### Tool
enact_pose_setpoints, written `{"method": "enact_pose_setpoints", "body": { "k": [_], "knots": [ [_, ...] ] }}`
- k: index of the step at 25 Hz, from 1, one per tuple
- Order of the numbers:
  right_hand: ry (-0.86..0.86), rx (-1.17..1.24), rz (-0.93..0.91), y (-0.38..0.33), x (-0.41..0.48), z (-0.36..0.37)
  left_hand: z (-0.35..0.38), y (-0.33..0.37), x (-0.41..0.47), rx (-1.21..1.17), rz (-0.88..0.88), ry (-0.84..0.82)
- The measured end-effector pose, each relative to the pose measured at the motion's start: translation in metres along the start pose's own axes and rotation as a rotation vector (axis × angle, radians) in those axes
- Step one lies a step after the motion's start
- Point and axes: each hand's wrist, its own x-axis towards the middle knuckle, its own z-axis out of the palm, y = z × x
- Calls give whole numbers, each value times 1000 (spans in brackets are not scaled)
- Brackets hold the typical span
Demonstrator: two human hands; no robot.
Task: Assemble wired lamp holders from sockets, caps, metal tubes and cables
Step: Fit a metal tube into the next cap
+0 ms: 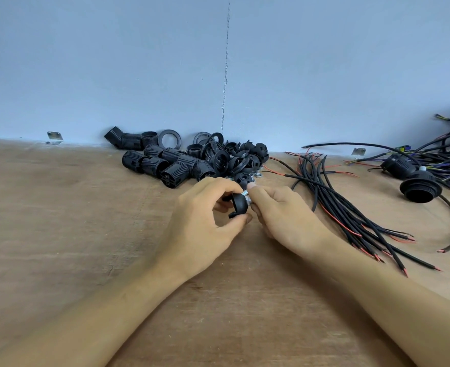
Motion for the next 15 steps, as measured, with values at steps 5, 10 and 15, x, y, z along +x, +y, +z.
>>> {"method": "enact_pose_setpoints", "body": {
  "k": [5, 10, 15],
  "knots": [
    [189, -82, -32, 7, -1, -5, -3, 5, 0, -68, -189, -21],
    [384, -729, 13, 29, 11, -27, -9, 0, 6, -125, -362, 88],
    [382, -1016, 189, 39, 21, -33, -5, 0, 3, -39, -286, 37]
  ]
}}
